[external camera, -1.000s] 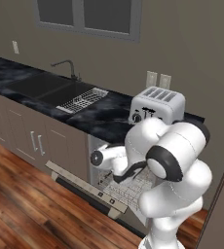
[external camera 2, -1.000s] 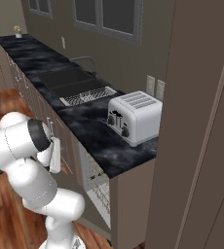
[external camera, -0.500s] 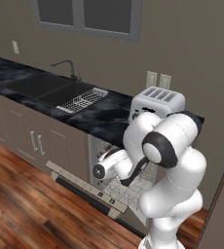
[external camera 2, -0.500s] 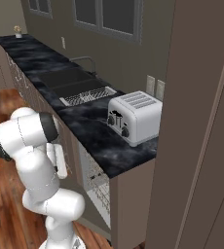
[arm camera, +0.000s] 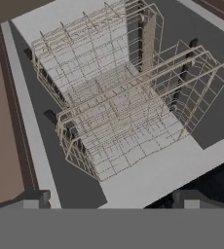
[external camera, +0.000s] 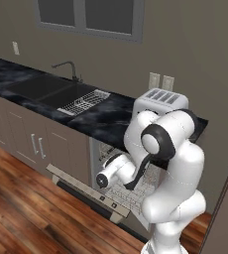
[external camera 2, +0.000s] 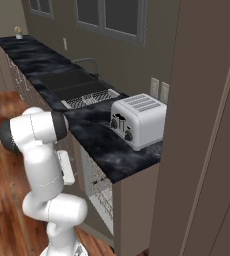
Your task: Open the dishwasher door and pull out the top rack.
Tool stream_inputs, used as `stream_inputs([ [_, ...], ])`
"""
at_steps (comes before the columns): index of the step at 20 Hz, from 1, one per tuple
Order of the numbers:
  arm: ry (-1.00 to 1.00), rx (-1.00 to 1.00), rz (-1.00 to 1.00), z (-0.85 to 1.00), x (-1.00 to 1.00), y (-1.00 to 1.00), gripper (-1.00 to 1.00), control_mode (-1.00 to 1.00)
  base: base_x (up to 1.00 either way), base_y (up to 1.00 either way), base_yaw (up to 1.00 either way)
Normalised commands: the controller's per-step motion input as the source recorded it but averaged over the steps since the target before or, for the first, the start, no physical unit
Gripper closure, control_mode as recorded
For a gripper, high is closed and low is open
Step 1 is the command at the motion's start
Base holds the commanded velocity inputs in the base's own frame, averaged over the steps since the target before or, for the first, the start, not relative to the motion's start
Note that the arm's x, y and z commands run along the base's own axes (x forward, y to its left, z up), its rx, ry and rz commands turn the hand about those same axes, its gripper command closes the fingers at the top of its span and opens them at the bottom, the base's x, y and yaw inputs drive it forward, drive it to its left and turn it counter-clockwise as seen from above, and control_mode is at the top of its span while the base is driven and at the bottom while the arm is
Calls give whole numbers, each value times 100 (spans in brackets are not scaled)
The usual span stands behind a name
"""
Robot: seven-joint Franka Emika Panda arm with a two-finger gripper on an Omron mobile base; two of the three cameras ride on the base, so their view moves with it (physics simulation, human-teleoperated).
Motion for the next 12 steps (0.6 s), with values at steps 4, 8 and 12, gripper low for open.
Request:
stream_inputs([
  [4,0,-3,0,-2,26,-12,-100,-100,0,0,0],
  [8,0,-1,0,-4,22,-8,-100,-100,0,0,0],
  [12,0,-2,0,-8,20,-8,-100,-100,0,0,0],
])
